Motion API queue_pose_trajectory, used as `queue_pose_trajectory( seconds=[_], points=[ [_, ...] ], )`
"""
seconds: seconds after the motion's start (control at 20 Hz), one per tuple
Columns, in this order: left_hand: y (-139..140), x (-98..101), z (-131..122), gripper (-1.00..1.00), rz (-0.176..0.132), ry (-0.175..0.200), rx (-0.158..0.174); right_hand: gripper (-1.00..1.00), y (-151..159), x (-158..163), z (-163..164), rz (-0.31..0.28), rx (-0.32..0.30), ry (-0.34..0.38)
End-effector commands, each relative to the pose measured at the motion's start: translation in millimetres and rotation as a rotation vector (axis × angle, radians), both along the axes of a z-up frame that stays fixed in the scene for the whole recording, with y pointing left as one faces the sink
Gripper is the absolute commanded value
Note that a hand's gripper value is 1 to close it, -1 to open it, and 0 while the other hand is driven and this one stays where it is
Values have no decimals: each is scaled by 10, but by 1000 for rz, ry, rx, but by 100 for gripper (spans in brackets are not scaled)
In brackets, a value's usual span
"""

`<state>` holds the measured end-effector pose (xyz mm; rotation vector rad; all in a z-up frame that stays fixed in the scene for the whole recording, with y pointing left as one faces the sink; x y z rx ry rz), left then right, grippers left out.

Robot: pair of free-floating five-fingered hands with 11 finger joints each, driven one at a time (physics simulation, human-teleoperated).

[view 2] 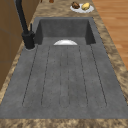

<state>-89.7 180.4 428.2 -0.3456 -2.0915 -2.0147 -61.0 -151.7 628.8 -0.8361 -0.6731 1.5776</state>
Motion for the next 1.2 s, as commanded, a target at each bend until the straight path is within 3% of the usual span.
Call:
queue_pose_trajectory(
  seconds=[0.0, 0.85, 1.15],
  points=[
    [0, 0, 0, 0, 0, 0, 0, -100, 48, -63, 142, 24, 71, 2],
    [0, 0, 0, 0, 0, 0, 0, -100, 145, -428, 1017, 57, 236, -9],
    [0, 0, 0, 0, 0, 0, 0, -100, 337, -421, 1240, 75, 231, 25]
  ],
)
